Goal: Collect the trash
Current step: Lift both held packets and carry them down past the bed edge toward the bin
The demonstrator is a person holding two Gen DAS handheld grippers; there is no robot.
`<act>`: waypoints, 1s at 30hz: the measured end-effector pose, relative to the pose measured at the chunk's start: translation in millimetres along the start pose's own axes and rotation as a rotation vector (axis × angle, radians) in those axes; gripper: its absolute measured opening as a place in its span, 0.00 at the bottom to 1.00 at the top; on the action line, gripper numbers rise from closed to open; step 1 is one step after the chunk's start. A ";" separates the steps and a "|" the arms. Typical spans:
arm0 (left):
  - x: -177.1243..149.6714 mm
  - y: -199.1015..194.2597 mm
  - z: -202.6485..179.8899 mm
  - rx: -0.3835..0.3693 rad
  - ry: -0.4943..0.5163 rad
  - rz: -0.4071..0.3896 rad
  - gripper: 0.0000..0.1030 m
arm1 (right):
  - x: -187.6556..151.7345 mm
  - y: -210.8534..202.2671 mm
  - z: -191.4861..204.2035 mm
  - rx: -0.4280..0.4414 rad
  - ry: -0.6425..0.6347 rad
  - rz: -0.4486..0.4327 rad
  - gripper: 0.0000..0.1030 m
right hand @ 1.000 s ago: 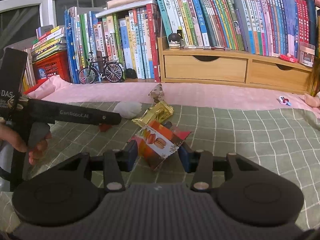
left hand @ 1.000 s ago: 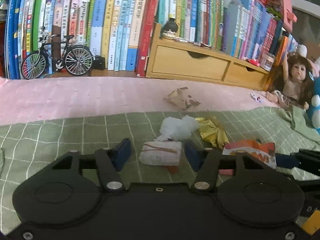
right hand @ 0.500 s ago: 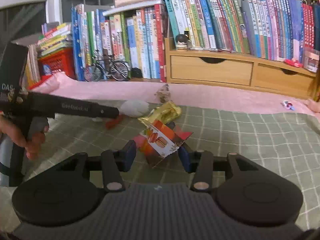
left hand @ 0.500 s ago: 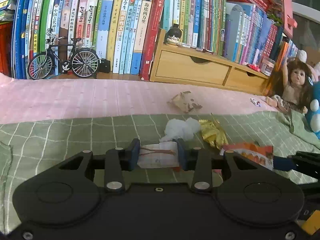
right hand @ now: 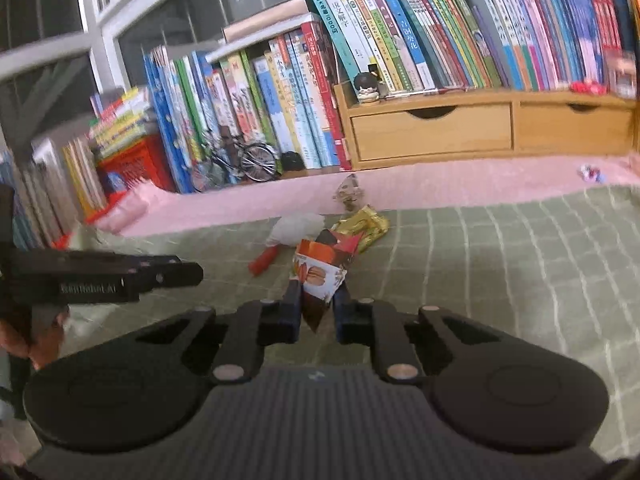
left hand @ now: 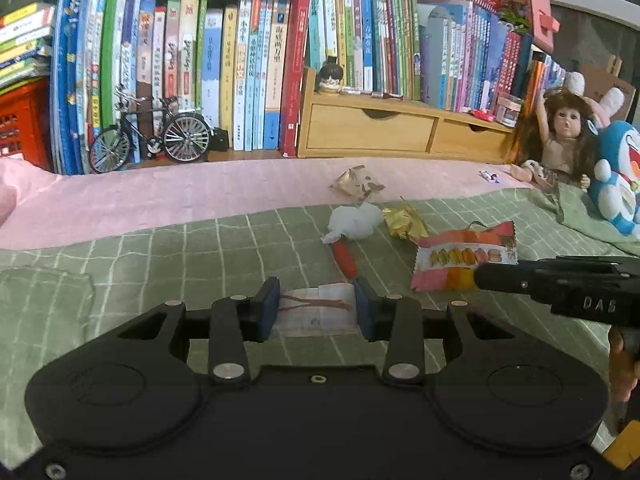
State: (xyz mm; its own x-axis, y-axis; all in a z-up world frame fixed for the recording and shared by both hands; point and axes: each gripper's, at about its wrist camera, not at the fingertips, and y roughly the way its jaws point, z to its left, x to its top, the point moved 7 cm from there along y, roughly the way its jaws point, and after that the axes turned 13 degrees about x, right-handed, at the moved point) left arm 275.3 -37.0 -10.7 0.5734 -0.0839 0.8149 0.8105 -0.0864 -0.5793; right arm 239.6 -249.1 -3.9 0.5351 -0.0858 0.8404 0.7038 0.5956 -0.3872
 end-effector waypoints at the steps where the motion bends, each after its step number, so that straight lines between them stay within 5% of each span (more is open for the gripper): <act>1: -1.8 -6.1 0.8 -0.001 0.004 -0.005 0.36 | -1.1 -2.7 2.9 0.016 0.016 -0.001 0.18; 30: -86.8 -151.6 27.8 -0.036 -0.053 -0.026 0.36 | -41.4 -89.4 116.2 0.159 -0.021 0.007 0.18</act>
State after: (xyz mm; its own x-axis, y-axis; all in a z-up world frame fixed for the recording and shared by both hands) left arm 105.9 11.0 6.9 0.5584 -0.0282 0.8291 0.8211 -0.1233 -0.5572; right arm 100.2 -205.9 40.0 0.5286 -0.0653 0.8463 0.6165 0.7150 -0.3299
